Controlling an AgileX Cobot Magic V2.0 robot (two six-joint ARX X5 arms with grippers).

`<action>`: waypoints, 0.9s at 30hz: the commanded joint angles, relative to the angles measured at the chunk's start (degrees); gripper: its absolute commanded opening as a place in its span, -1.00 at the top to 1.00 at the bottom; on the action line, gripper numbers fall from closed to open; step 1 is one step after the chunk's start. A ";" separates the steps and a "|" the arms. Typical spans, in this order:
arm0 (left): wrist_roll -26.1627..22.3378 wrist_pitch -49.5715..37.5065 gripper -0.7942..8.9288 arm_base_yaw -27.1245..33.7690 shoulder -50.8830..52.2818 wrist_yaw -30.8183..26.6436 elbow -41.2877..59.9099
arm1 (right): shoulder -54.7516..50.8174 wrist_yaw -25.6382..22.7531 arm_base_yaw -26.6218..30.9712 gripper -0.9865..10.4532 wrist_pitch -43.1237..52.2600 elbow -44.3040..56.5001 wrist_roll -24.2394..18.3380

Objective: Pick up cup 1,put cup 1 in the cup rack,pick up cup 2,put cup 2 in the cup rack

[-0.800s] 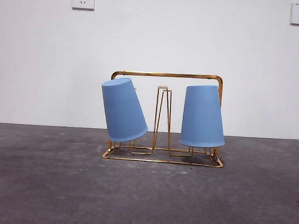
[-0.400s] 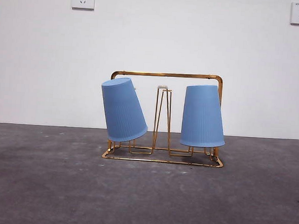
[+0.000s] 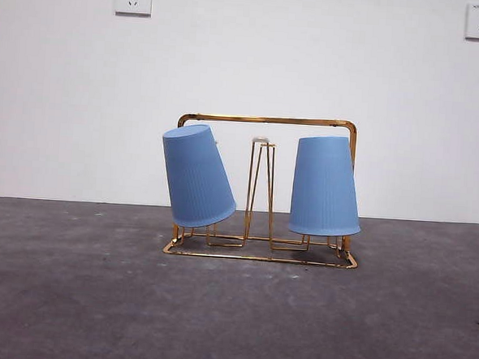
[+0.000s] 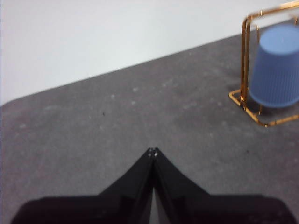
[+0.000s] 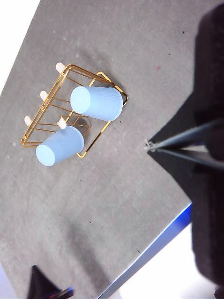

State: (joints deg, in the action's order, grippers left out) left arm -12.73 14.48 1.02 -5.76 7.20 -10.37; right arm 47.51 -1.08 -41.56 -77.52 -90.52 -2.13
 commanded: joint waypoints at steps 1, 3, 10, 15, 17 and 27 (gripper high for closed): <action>1.66 -0.68 0.84 0.20 2.60 0.26 2.89 | 0.02 -0.04 -0.02 0.82 -1.11 0.48 0.57; 3.06 -0.42 0.84 0.20 4.15 0.26 4.37 | 0.02 -0.04 -0.02 0.82 -1.11 0.48 0.57; 7.28 0.98 0.84 0.20 5.53 0.28 7.48 | 0.02 -0.07 -0.02 0.82 -1.11 0.48 0.57; 9.73 1.79 0.84 0.26 5.53 0.66 7.48 | 0.02 -0.04 -0.02 0.82 -1.11 0.48 0.57; 9.73 1.79 0.84 0.28 5.42 0.66 7.48 | 0.02 -0.04 -0.02 0.82 -1.11 0.48 0.57; 9.73 1.79 0.84 0.28 4.39 0.68 7.48 | 0.02 -0.04 -0.02 0.82 -1.09 0.48 0.59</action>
State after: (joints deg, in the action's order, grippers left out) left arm -3.38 16.56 1.13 -1.41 7.70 -3.31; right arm 47.51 -1.08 -41.56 -77.52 -90.52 -2.13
